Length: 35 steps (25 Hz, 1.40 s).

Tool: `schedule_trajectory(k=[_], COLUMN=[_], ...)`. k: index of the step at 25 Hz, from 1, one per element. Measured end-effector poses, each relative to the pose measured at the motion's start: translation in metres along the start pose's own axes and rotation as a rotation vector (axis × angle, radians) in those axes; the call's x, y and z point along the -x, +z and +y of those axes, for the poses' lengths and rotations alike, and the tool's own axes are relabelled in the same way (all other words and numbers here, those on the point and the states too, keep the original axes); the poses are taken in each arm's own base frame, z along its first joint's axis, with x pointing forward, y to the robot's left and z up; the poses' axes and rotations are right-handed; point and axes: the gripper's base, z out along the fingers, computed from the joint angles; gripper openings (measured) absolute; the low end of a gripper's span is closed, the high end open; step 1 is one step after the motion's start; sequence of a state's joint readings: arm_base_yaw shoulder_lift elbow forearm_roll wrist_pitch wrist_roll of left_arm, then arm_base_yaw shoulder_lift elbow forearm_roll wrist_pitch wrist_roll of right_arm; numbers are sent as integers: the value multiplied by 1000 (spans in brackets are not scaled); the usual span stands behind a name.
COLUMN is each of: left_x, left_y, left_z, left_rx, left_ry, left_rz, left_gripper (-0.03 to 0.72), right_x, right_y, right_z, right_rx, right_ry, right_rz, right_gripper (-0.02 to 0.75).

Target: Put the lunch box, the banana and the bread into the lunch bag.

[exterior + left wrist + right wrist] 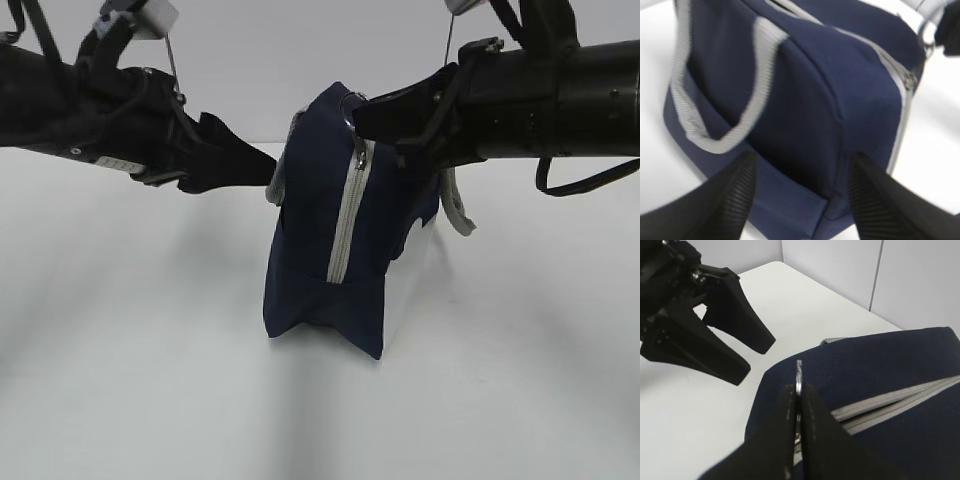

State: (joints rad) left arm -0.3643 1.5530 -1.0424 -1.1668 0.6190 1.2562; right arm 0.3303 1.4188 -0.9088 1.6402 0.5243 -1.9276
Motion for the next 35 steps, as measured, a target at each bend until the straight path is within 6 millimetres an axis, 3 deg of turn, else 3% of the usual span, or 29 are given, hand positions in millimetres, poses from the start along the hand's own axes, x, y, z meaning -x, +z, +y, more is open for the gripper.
schedule_trajectory(k=[5, 12, 17, 27, 29, 33, 35], left_x=[2, -12, -11, -16, -14, -14, -14], left_y=[-9, 11, 16, 39, 39, 39, 39], left_z=[8, 11, 5, 1, 2, 3, 2], left_rx=[-103, -221, -282, -271, -248, -242, -252], left_ry=[-19, -12, 60, 36, 22, 21, 22], left_rz=[-56, -12, -50, -54, -65, -67, -67], left_gripper=[414, 414, 414, 417, 368, 106, 20], right_x=[-2, -2, -2, -2, -2, -2, -3], right_y=[3, 3, 3, 3, 3, 3, 3], right_z=[-1, -1, -1, -1, -1, -2, -2], right_rx=[4, 5, 5, 5, 5, 0, -9], right_ry=[5, 7, 7, 7, 7, 7, 7], right_rz=[7, 8, 8, 8, 8, 9, 13], right_gripper=[-16, -16, -16, -16, -16, -16, -16])
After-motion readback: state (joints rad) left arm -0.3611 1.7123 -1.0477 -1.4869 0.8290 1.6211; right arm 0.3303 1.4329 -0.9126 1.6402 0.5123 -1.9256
